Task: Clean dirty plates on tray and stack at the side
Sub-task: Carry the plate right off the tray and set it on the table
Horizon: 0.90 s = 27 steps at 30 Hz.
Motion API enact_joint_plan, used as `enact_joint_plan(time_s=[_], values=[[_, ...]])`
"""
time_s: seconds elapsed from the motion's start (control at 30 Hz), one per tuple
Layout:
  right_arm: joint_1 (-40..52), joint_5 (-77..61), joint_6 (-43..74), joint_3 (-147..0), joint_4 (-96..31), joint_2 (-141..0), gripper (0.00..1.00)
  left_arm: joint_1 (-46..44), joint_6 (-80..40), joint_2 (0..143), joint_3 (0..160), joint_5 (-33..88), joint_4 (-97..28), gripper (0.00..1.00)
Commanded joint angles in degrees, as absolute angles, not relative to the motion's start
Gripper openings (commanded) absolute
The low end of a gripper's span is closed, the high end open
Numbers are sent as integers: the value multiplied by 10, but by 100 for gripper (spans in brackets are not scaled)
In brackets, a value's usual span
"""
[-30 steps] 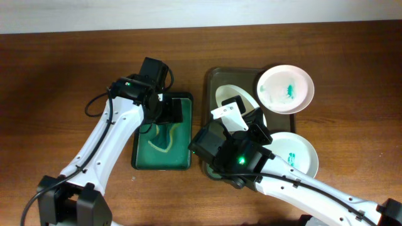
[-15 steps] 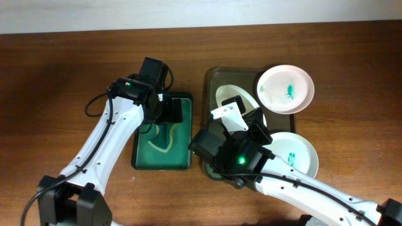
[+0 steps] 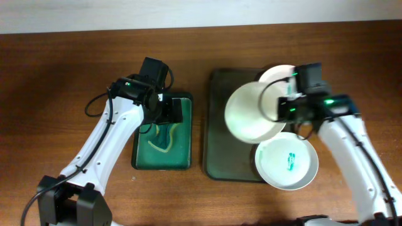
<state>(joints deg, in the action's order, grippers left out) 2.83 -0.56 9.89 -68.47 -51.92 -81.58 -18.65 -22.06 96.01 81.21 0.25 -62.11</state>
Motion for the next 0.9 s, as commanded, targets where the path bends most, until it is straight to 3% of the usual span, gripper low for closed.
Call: enact_joint_plan(time_s=[0.0,0.17,0.33,0.47,0.5,0.53,0.6,0.73,0.87], values=[[-136,-103,156,-699,-502,-805,4,-184,-218,952,816,7,-622,99],[-363,-83,241,-698,-469,-829,4,-183,-218,952,816,7,-622,99],[-451,-24,252,-691,-484,-904,4,-183,-218,952,816,7,-622,99],[-454,-30,243,-689,-499,-998,4,-183,-218,952,816,7,-622,99],[-454,-34,235,-689,-503,-1009,15,-183,-218,952,816,7,-622,99],[-454,-36,227,-689,-504,-1013,36,-183,-218,952,816,7,-622,99],[-452,-89,225,-702,-505,-1002,52,-183,-218,952,816,7,-622,99],[-377,-217,112,-762,-498,-948,47,-183,-218,952,816,7,-622,99],[-255,-183,5,-770,-452,-947,49,-183,-218,952,816,7,-622,99]])
